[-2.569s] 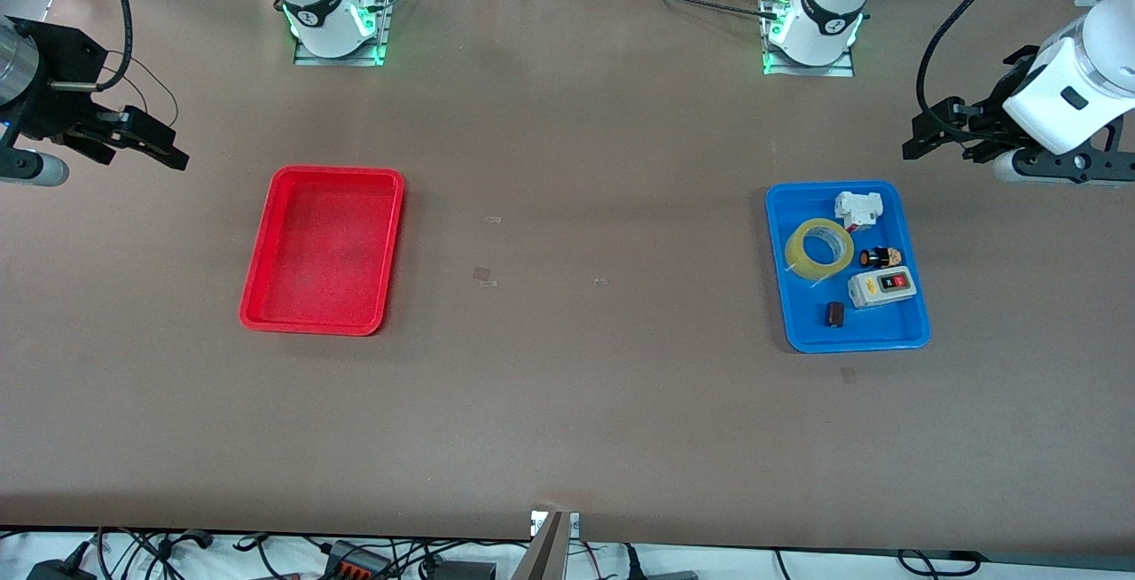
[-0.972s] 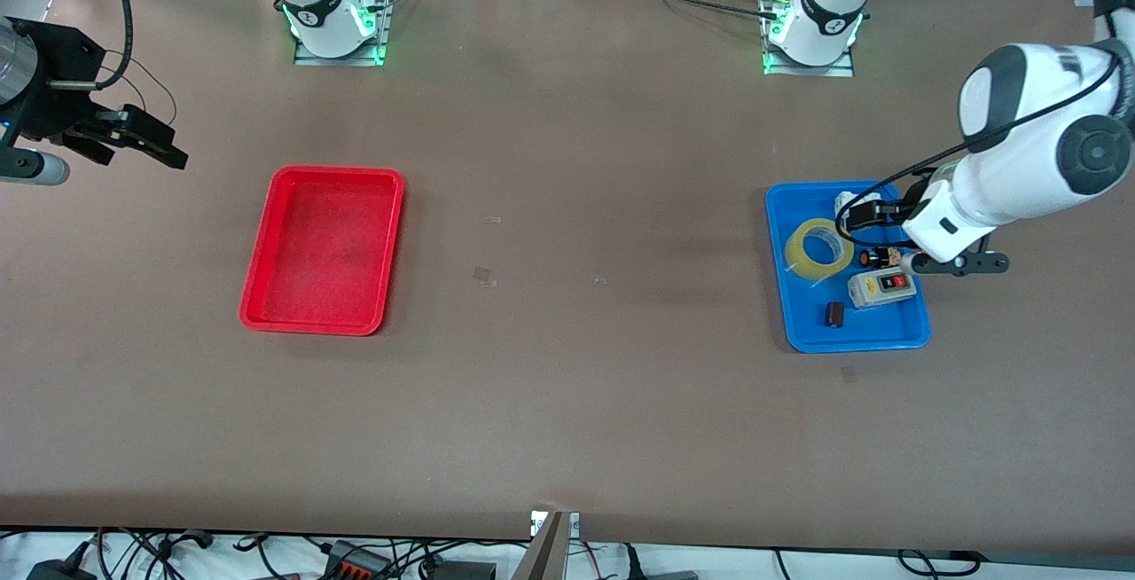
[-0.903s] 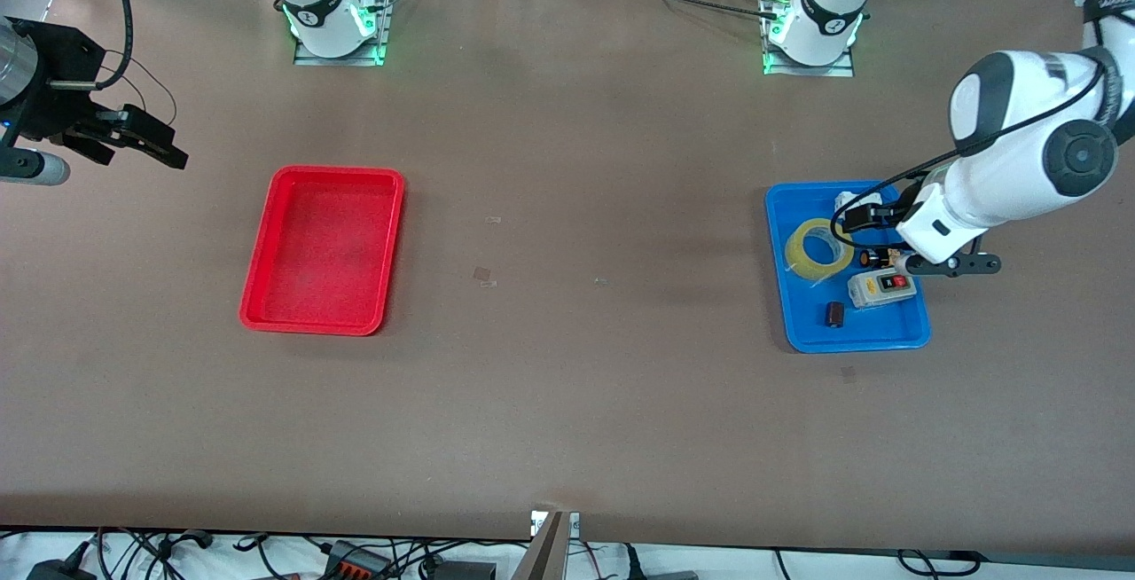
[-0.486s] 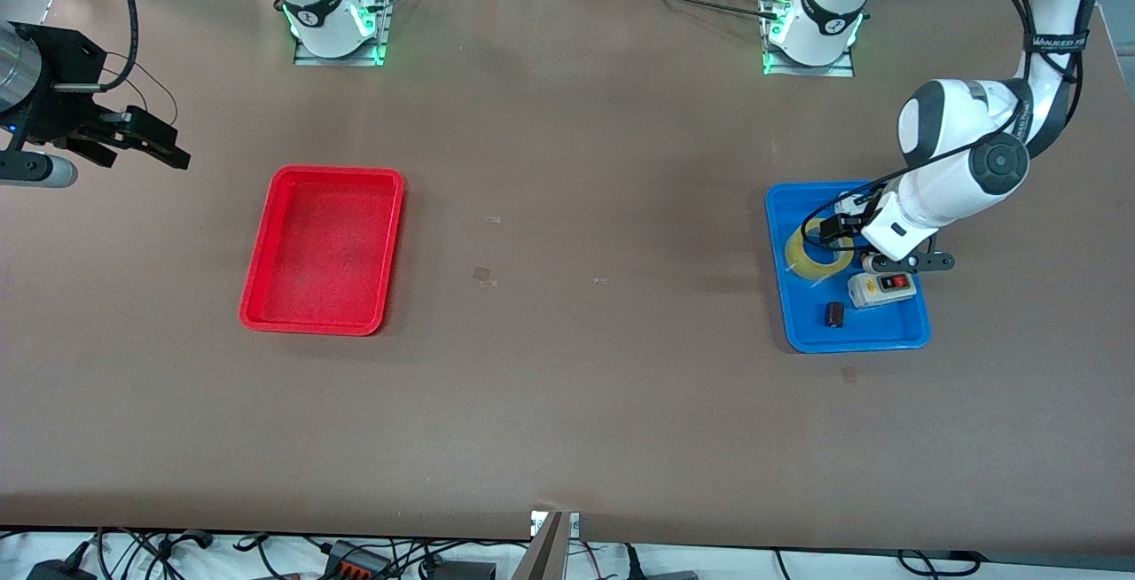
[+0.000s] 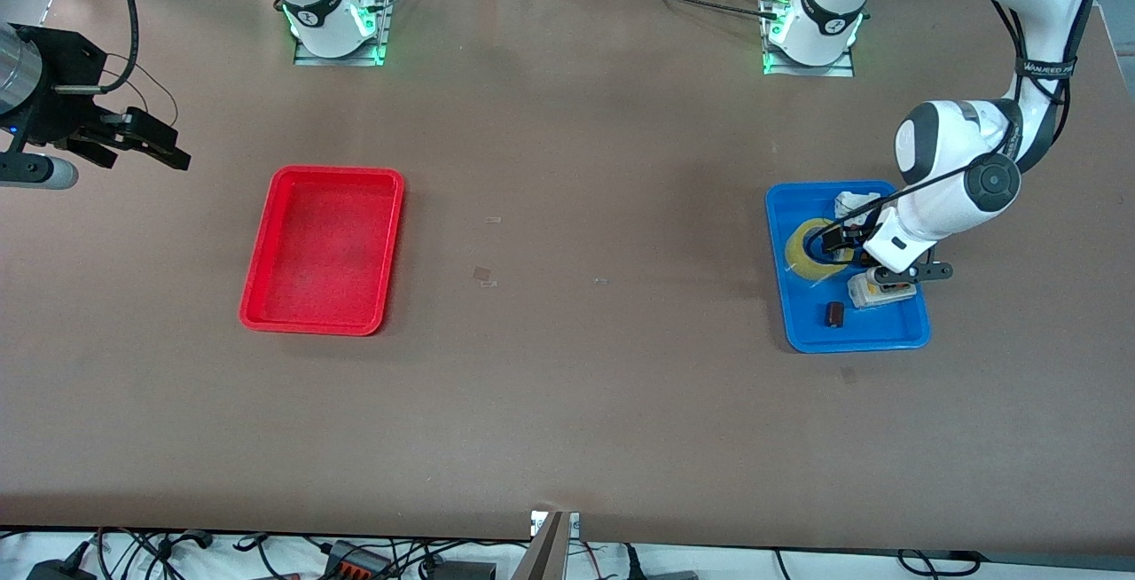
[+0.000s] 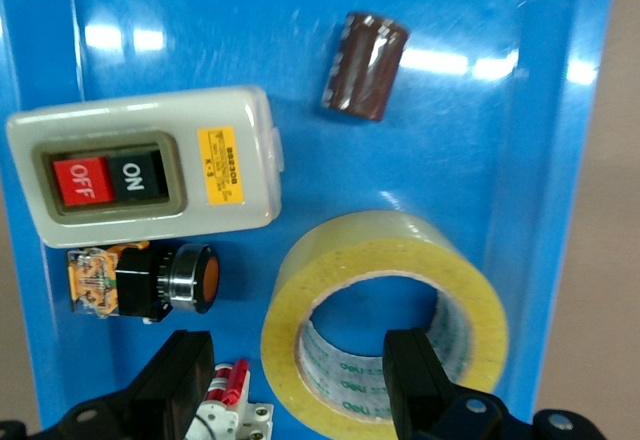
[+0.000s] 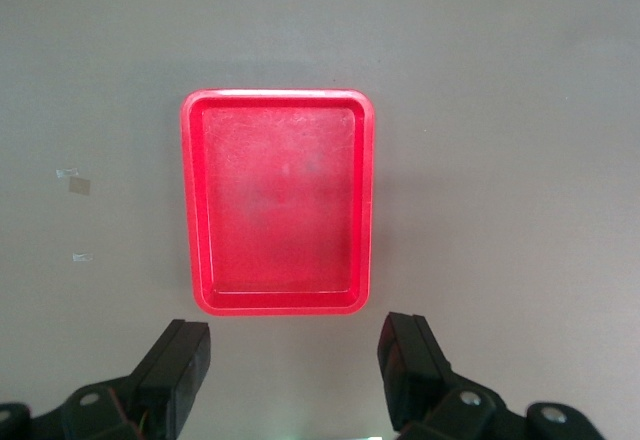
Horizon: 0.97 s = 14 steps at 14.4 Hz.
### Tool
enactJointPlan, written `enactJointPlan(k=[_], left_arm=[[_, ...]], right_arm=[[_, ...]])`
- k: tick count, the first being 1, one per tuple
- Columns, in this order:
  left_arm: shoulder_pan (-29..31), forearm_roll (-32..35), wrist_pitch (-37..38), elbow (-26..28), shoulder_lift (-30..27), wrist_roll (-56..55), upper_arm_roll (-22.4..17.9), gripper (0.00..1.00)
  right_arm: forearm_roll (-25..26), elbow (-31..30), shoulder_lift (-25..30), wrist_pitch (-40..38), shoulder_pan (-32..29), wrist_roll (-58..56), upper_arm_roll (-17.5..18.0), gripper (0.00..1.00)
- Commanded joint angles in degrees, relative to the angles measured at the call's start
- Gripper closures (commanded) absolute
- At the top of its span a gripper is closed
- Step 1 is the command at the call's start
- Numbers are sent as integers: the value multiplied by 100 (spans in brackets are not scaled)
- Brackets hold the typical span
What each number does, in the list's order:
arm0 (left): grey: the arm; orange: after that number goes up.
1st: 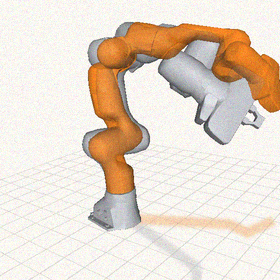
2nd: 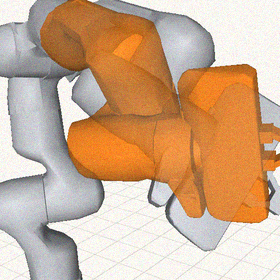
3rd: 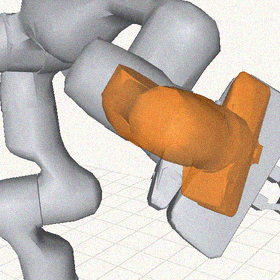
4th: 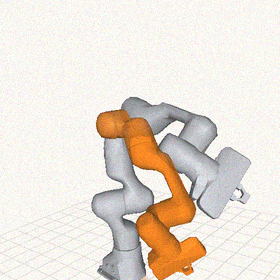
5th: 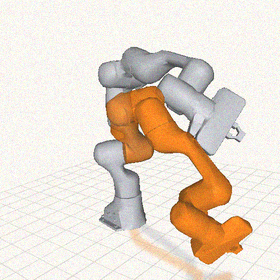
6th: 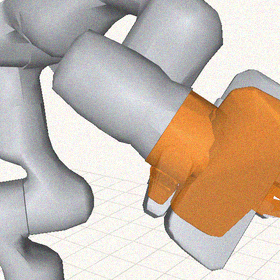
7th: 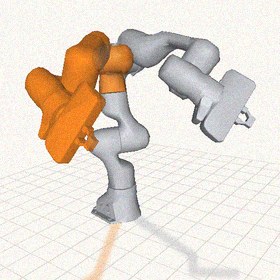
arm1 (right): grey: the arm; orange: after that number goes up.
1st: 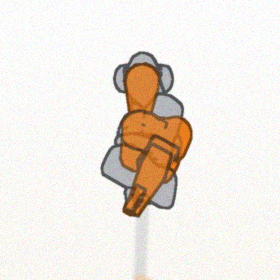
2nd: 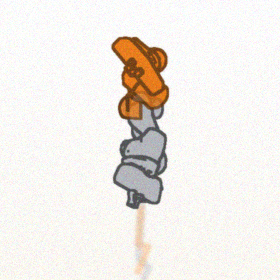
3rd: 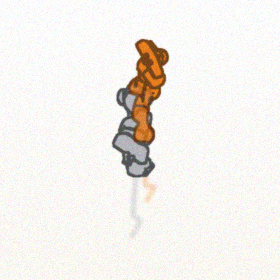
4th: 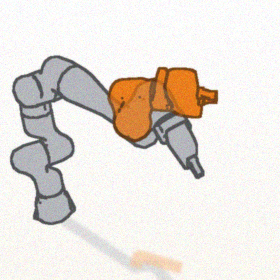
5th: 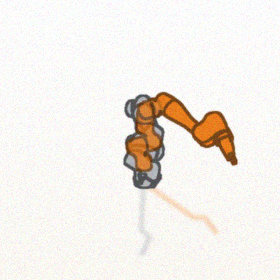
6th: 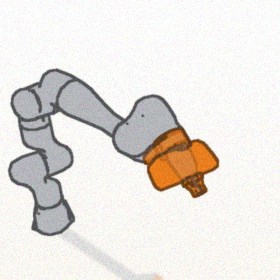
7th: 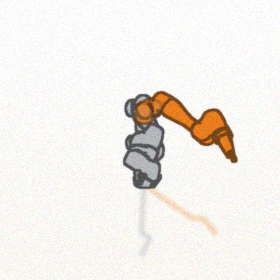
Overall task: Place and move tape with both arms
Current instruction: 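Close the left gripper on the yellow tape roll's rim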
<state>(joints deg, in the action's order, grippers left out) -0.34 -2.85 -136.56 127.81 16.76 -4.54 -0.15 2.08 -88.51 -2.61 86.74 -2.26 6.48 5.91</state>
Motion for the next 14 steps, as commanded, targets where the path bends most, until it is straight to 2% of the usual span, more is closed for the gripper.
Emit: enactJointPlan(k=[1, 10, 11, 12, 14], left_arm=[[8, 39, -81, -63, 230, -47, 15, 0], [8, 39, -222, -63, 477, -47, 15, 0], [8, 39, -222, -89, 512, -47, 24, 4], [8, 39, -213, -133, 538, -47, 24, 20], [8, 30, -196, -142, 539, -47, 24, 59]], right_arm=[[-6, 80, -3, -34, -46, -103, 7, 1], [-6, 80, -3, -43, -46, -103, 7, 1], [-6, 80, -3, -43, -46, -103, 7, 1], [-6, 80, -3, -52, -46, -103, 7, 1], [-6, 80, -3, -52, -46, -103, 7, 1]])
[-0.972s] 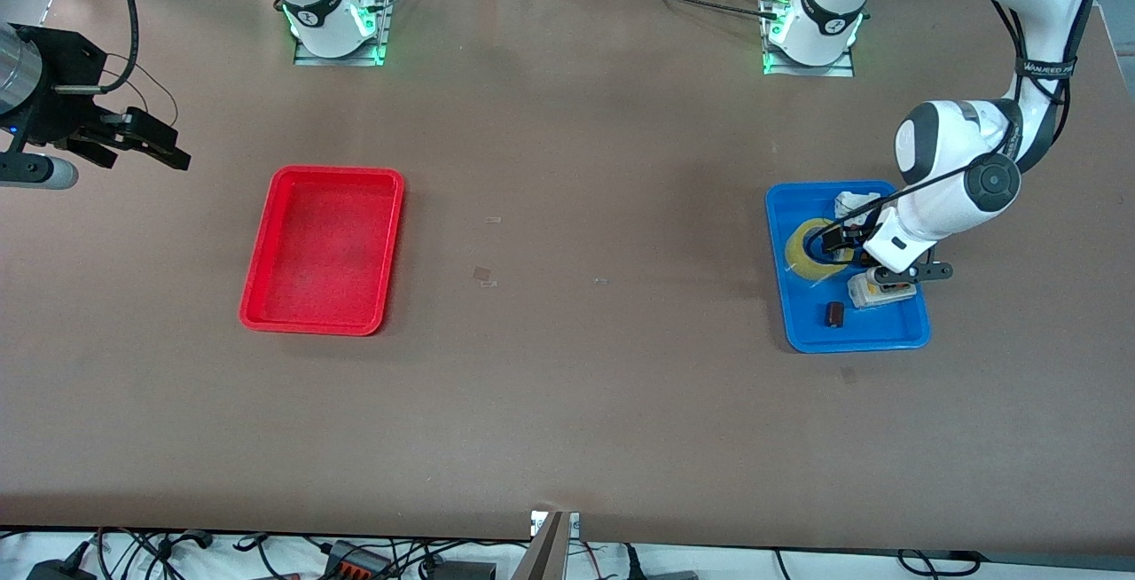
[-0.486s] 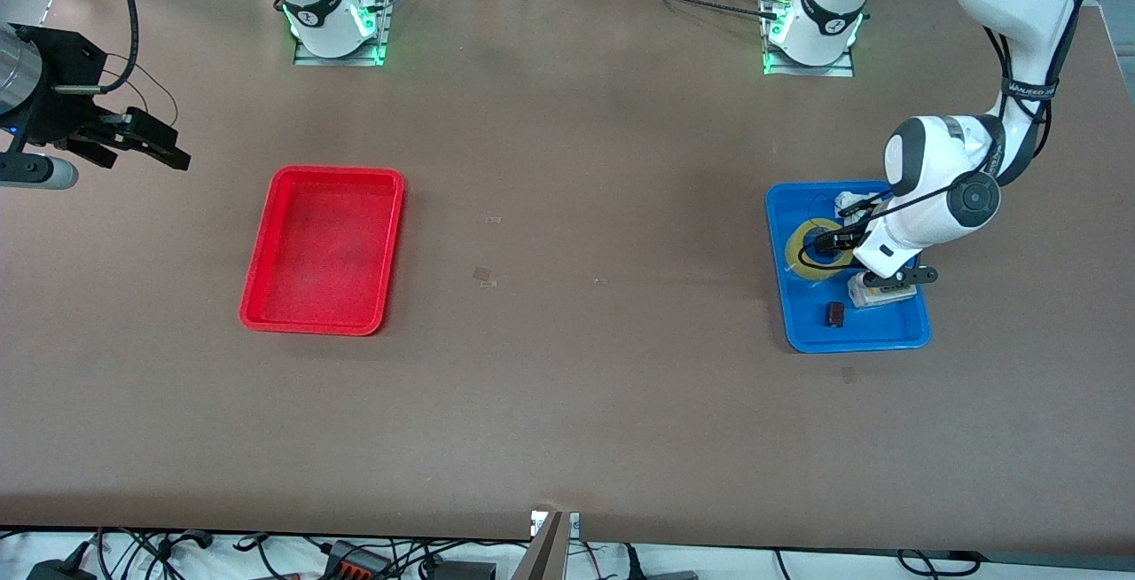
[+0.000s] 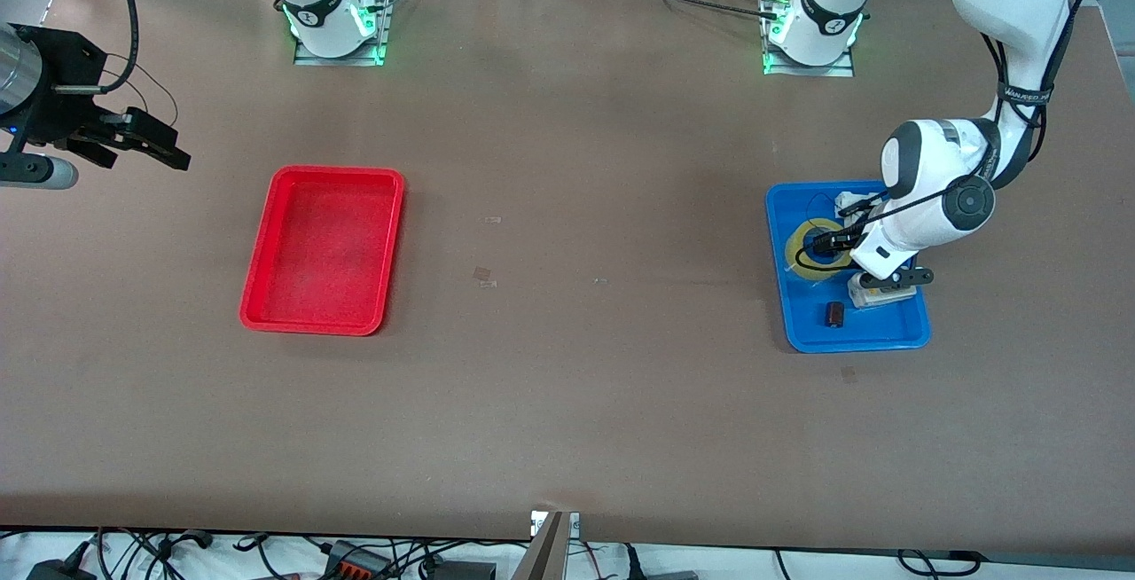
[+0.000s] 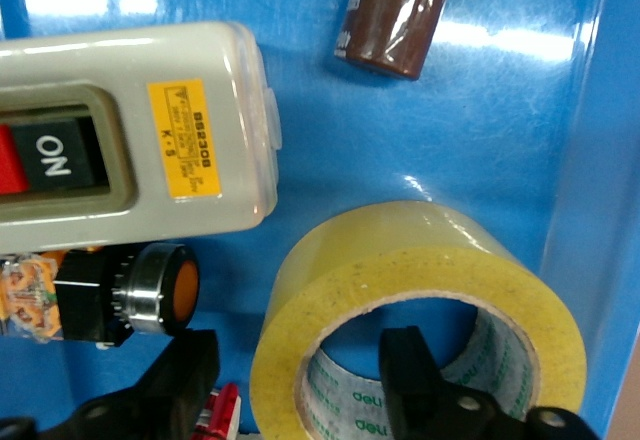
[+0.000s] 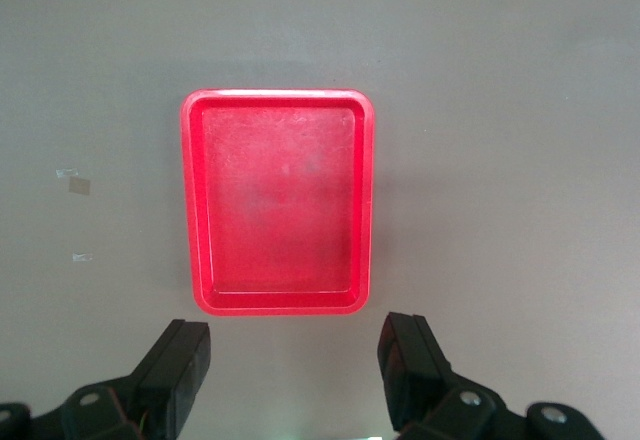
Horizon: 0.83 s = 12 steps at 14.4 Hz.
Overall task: Place and move tape with both arms
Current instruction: 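Close the left gripper on the yellow tape roll's rim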
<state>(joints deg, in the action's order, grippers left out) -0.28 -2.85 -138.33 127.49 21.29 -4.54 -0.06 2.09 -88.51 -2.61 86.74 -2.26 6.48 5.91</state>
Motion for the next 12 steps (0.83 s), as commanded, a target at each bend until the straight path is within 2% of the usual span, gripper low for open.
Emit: enactJointPlan(k=[1, 2, 5, 9, 12], left_arm=[[11, 39, -10, -111, 86, -47, 15, 74], [2, 30, -2, -111, 77, -47, 7, 81], [11, 30, 34, -111, 51, -56, 6, 92], [19, 30, 103, -172, -19, -56, 6, 95], [37, 30, 1382, -855, -256, -56, -2, 95]], right_arm=[[-7, 80, -3, -52, -46, -103, 7, 1], [-7, 80, -3, -52, -46, -86, 7, 1], [-7, 80, -3, -52, -46, -68, 16, 1], [-7, 80, -3, -43, -46, -77, 7, 1], [-7, 80, -3, -34, -46, -68, 7, 1]])
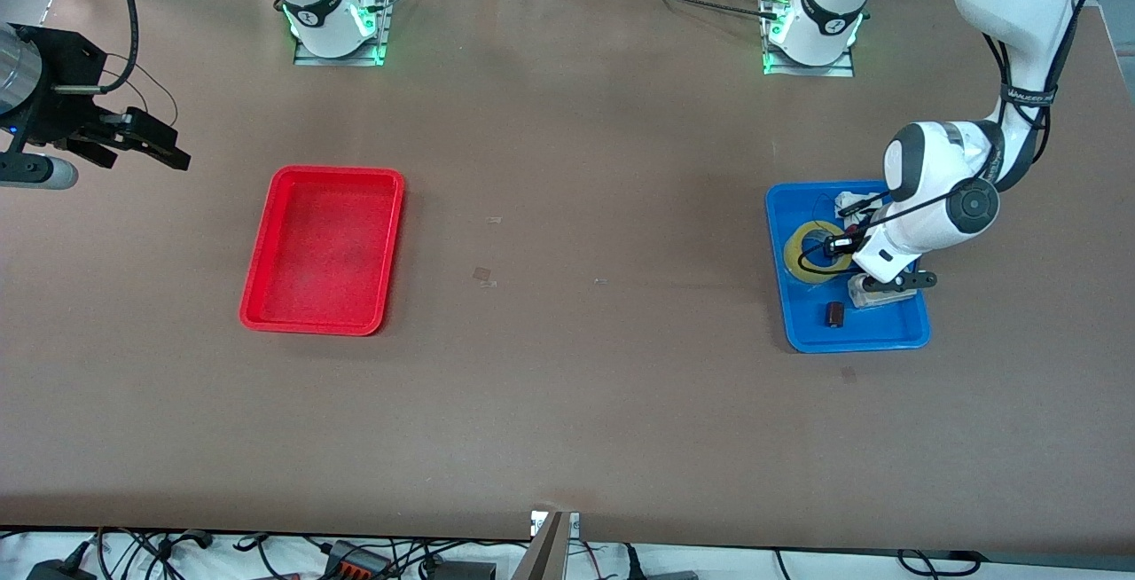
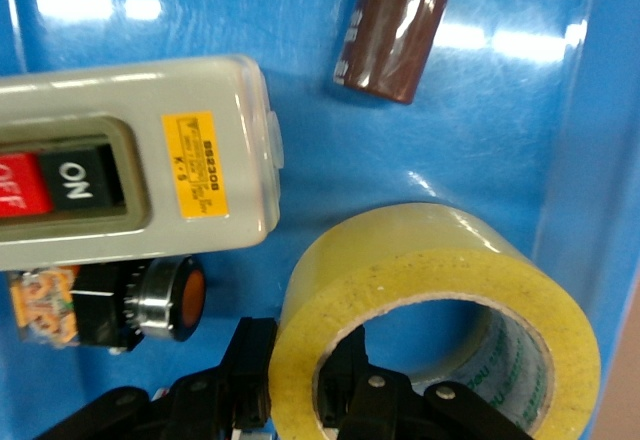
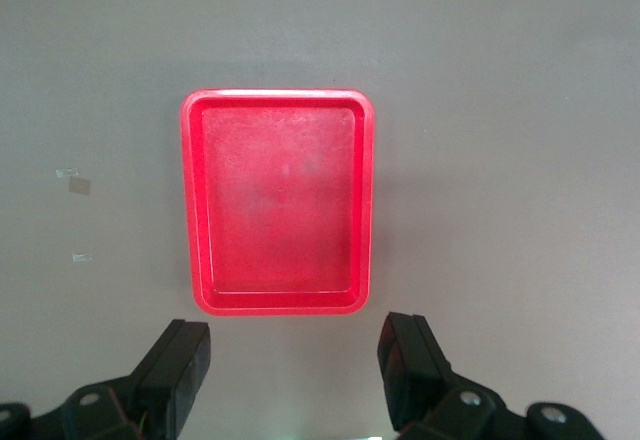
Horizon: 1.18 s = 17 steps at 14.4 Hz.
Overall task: Place and move tape with both arms
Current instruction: 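Carry the tape roll with the left gripper toward the table middle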
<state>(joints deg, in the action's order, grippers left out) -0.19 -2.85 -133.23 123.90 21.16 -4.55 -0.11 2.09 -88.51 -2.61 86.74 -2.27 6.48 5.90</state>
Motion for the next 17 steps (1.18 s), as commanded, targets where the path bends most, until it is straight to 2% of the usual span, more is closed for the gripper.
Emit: enactJointPlan(k=[1, 4, 5, 10, 12, 17], left_arm=[[28, 30, 1209, -734, -313, -55, 11, 95], [-77, 30, 1747, -1043, -699, -387, 63, 94], [-156, 38, 1826, -1061, -779, -685, 220, 94], [-201, 30, 2302, -1518, -710, -2442, 1511, 94], [-332, 39, 2276, -1807, -360, -3224, 2013, 94], [-1482, 47, 2162, -3027, 756, -4439, 2050, 93]], right_arm=[[-7, 88, -2, -34, -37, -68, 16, 1], [-15, 97, -2, -34, -46, -59, 16, 1], [-15, 97, -2, -34, -37, -51, 7, 1], [-15, 97, -11, 1, -37, -42, 16, 1], [-7, 97, -11, 45, -37, -33, 16, 1], [2, 97, -11, 54, -28, -24, 16, 1]])
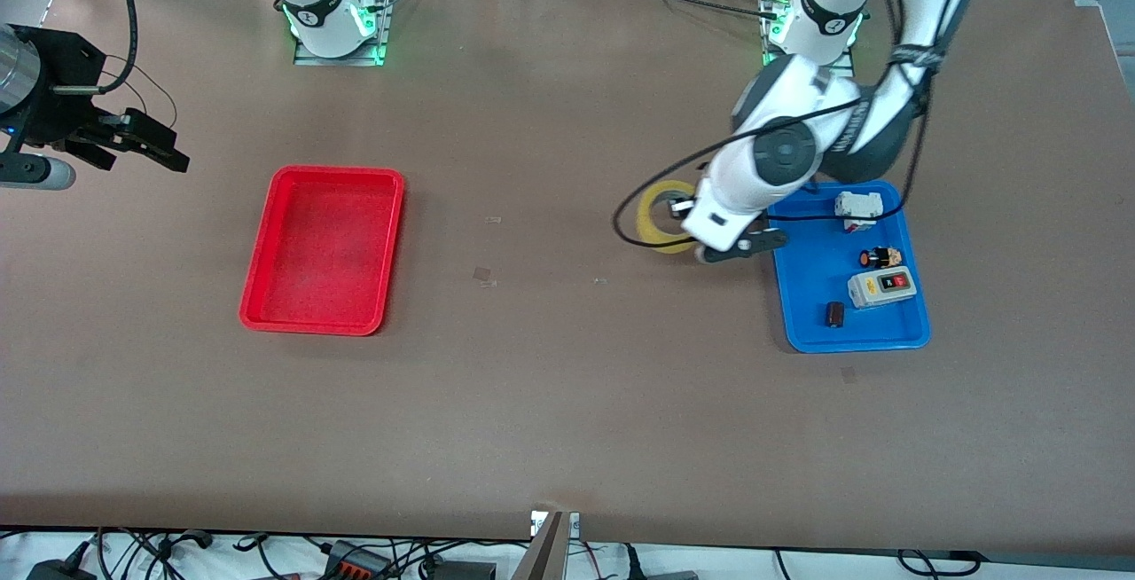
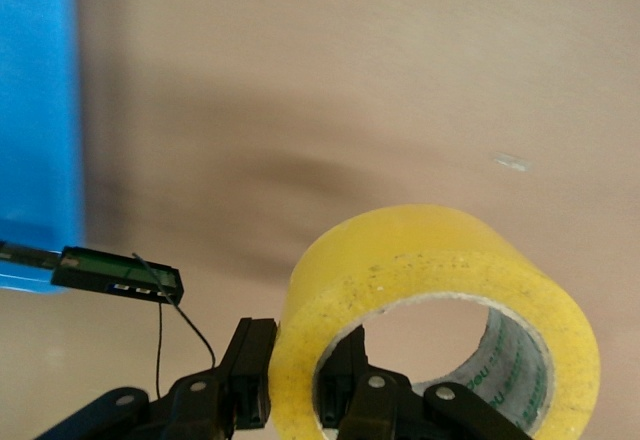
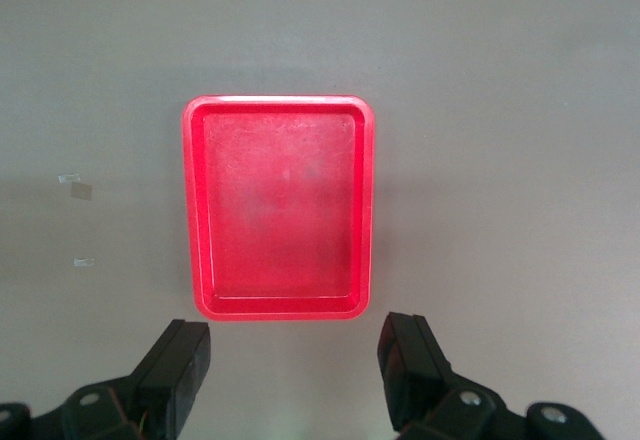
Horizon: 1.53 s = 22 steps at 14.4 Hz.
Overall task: Place and move tape with both arms
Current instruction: 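Carry the tape roll with the left gripper toward the table middle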
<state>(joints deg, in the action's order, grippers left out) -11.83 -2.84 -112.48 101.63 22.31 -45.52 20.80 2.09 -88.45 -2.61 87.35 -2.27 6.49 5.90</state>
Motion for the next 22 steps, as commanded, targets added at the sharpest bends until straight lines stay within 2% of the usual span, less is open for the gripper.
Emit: enactJointPlan(k=[1, 5, 8, 11, 14, 16, 18, 22], left_arm=[[-459, 108, -1, -951, 844, -465, -50, 93], [-1100, 652, -905, -1058, 1486, -1238, -50, 92], [-1408, 811, -1345, -1067, 1768, -1556, -68, 92], [-1523, 811, -1478, -1382, 2014, -1749, -76, 91], [-1524, 794, -1513, -1444, 2111, -1767, -76, 88], [-1533, 802, -1513, -1655, 2260, -1854, -76, 79], [-1524, 802, -1513, -1682, 2296, -1881, -76, 61], [-1506, 794, -1513, -1682, 2278, -1925, -76, 47]], right_arm=[[2, 92, -11, -7, -28, -25, 16, 1], [2, 92, -47, -7, -10, -25, 16, 1], [2, 92, -55, -7, -2, -25, 16, 1], [2, 92, -99, -7, -2, -33, 25, 1], [2, 92, -108, 1, 7, -25, 16, 1], [-7, 92, -152, 1, 7, -25, 25, 1], [-15, 83, -161, 19, 16, -25, 25, 1], [-24, 83, -240, 115, 33, -25, 77, 1]])
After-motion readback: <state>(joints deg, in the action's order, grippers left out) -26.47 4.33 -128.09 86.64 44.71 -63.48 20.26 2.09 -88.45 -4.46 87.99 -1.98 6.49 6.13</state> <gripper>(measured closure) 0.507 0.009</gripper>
